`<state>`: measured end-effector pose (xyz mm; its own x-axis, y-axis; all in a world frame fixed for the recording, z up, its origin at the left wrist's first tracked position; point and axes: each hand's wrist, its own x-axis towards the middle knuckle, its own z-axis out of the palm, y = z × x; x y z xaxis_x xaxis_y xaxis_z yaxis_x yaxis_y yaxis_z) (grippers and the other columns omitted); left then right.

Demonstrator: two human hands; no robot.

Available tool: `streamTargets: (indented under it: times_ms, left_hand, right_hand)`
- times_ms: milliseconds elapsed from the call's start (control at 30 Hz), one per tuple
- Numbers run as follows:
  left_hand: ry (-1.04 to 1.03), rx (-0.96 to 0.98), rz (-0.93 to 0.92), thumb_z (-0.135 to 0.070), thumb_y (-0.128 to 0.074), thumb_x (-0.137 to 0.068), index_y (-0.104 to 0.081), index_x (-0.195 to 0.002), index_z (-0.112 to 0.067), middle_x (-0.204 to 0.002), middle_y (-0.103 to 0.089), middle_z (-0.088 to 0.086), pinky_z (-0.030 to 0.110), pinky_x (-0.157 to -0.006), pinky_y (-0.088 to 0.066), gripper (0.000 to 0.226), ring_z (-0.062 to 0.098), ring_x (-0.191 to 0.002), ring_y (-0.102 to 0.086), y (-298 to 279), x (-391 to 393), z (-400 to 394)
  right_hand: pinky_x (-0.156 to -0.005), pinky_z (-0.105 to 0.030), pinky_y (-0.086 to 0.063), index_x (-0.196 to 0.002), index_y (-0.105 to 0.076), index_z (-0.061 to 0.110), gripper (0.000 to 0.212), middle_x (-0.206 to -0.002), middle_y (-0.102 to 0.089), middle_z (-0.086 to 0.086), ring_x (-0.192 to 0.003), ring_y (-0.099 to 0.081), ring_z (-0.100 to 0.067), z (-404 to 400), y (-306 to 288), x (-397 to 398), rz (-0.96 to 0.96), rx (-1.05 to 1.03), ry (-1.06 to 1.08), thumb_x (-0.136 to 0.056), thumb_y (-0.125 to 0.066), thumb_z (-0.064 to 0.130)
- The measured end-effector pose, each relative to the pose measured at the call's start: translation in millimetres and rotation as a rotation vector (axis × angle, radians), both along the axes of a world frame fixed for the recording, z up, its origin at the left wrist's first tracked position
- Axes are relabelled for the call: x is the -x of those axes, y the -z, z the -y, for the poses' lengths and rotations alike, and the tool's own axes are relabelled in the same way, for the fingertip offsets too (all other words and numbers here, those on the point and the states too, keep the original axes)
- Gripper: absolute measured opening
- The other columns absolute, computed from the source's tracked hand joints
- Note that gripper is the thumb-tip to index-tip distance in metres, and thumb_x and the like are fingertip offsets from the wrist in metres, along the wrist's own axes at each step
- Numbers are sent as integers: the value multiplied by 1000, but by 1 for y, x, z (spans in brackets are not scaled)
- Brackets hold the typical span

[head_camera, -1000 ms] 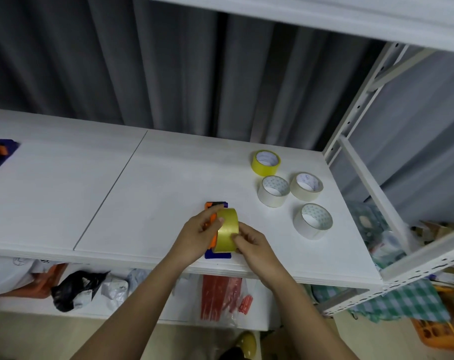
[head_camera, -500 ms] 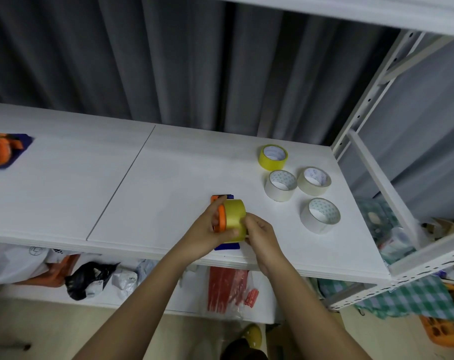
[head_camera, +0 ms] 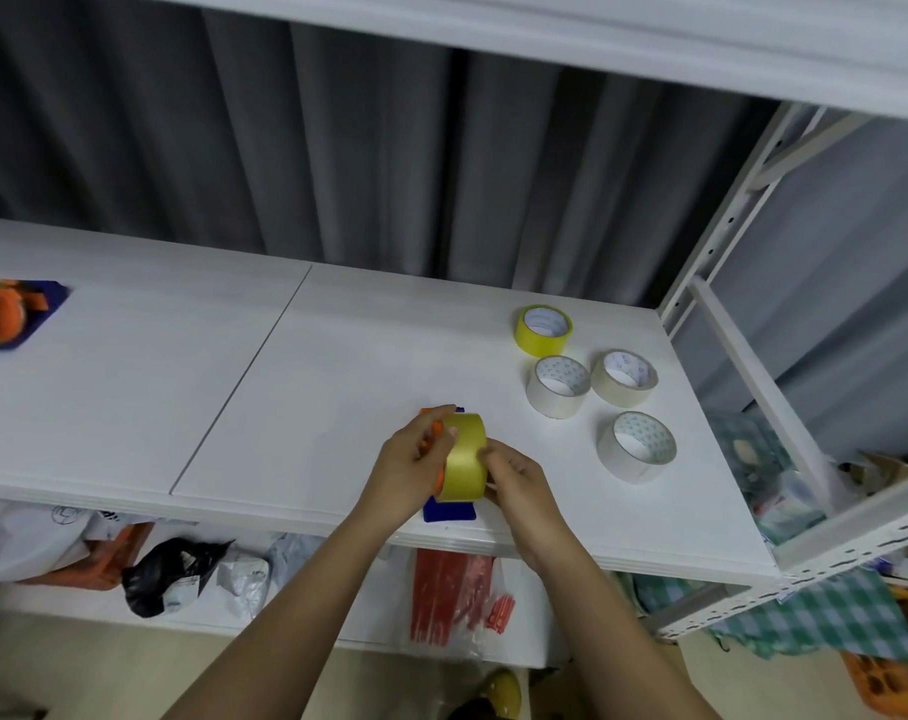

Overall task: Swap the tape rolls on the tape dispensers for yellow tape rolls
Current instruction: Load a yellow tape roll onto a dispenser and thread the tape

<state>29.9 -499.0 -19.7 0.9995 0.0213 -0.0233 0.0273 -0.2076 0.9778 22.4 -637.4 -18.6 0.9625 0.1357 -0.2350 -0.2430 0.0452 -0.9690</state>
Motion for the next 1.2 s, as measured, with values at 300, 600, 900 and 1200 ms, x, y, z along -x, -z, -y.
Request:
streamTargets:
  times_ms: [300, 600, 900, 1200]
  left_hand:
    - [-132, -49, 15, -28, -47, -97, -64, -114, -23, -114, -65, 1, 29, -88, -48, 25, 16, -102, -59, -7, -9, 1]
    - [198, 98, -32, -12, -63, -88, -43, -125, -40, -112, -56, -7, 13, -70, -50, 49, -1, -92, -61, -5, 4, -19]
    - [112, 67, -24, -27, -49, -96, -50, -132, -28, -111, -63, 3, 32, -92, -50, 36, 16, -102, -60, -9, 2, -21]
    - [115, 130, -109, -4, -50, -91, -50, -130, -28, -112, -60, -2, 15, -70, -50, 46, 10, -96, -60, -15, 0, -36]
  right_hand:
    - [-77, -22, -54, -112, -67, 19, 41, -101, -71, -3, -89, -66, -9, -3, 0, 4, 102, 52, -68, -89, -41, -3]
    - [-76, -30, -58, -105, -59, 23, 17, -92, -64, -7, -84, -66, -17, -4, 4, -4, 96, 51, 105, -89, -63, 20]
    - [-98, -6, -31, -130, -38, 49, 81, -137, -41, 18, -126, -36, 8, 11, 4, -26, 457, 459, -379, -67, -83, 23]
    - [-75, -6, -44, -107, -54, 52, 47, -105, -63, 19, -95, -57, 7, -6, 2, -33, 330, 354, -262, -69, -80, 42]
